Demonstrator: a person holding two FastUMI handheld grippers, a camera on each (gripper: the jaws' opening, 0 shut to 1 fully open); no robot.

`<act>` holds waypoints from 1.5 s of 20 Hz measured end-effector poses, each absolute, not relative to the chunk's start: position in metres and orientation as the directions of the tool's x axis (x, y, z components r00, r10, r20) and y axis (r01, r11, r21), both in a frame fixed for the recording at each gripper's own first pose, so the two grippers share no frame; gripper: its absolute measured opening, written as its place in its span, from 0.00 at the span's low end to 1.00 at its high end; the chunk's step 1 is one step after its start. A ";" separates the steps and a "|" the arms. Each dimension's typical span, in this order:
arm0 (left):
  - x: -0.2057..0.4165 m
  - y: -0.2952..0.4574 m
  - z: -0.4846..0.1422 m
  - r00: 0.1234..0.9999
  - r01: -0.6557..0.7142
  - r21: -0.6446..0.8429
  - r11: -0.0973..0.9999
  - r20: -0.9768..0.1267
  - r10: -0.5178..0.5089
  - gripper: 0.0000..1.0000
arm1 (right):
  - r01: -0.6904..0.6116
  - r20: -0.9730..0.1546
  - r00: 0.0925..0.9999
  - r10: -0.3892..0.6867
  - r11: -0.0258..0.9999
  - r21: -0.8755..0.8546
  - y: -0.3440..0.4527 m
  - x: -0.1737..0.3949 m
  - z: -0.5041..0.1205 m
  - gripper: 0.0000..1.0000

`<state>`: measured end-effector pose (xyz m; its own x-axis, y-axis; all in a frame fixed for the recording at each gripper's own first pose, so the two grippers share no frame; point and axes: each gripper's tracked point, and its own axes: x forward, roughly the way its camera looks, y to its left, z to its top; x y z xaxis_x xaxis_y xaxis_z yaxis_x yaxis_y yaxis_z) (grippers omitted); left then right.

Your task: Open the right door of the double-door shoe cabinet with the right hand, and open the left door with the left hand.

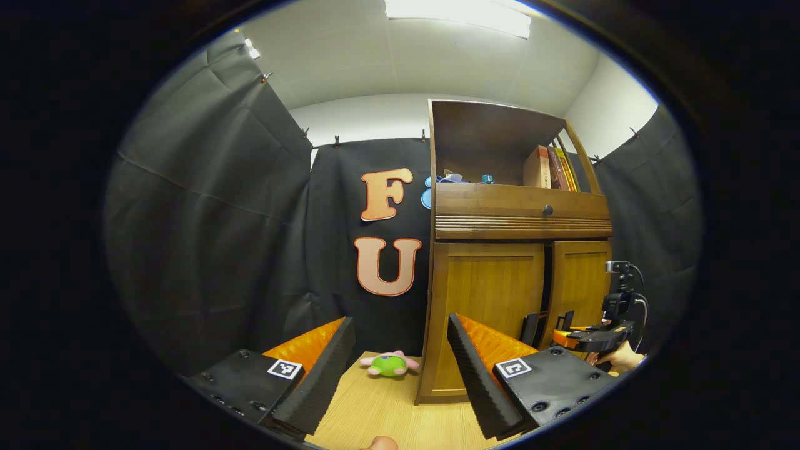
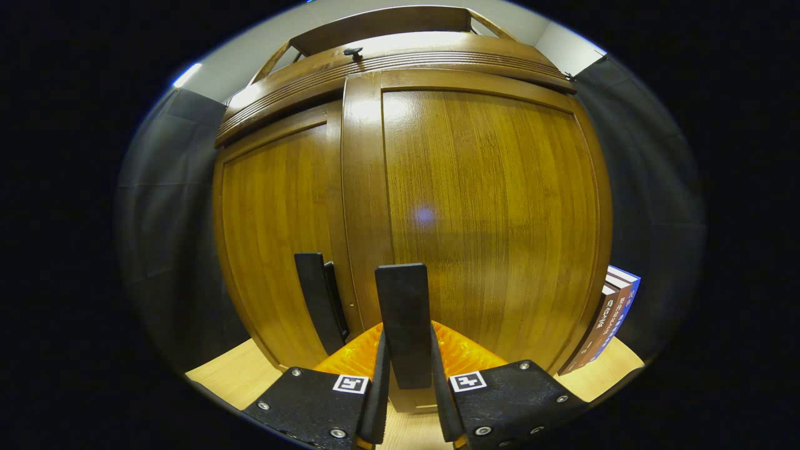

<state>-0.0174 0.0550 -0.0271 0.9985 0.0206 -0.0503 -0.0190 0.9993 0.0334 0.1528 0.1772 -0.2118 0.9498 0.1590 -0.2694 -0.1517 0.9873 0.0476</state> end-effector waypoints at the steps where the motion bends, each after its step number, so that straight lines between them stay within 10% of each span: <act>1: -0.018 0.053 -0.027 0.999 -0.015 0.032 0.999 -0.047 0.017 0.95 | -0.157 -0.274 0.947 0.165 0.986 0.054 0.176 0.146 -0.210 0.33; 22: -0.013 0.036 -0.039 0.997 0.041 0.029 0.999 -0.064 -0.039 0.95 | -0.165 -0.298 0.940 0.165 0.986 0.024 0.091 0.034 -0.179 0.19; 24: -0.015 0.033 -0.038 0.997 0.053 0.031 0.998 -0.066 -0.050 0.98 | -0.151 -0.296 0.944 0.148 0.988 0.012 0.082 0.026 -0.177 0.36; 27: -0.013 0.012 -0.038 0.996 0.068 0.032 0.997 -0.066 -0.066 0.96 | -0.117 -0.295 0.949 0.113 0.993 0.002 0.063 0.015 -0.173 0.15; 30: -0.013 0.002 -0.037 0.995 0.081 0.034 0.996 -0.069 -0.078 0.95 | -0.073 -0.301 0.951 0.063 0.997 -0.021 0.040 0.005 -0.170 0.21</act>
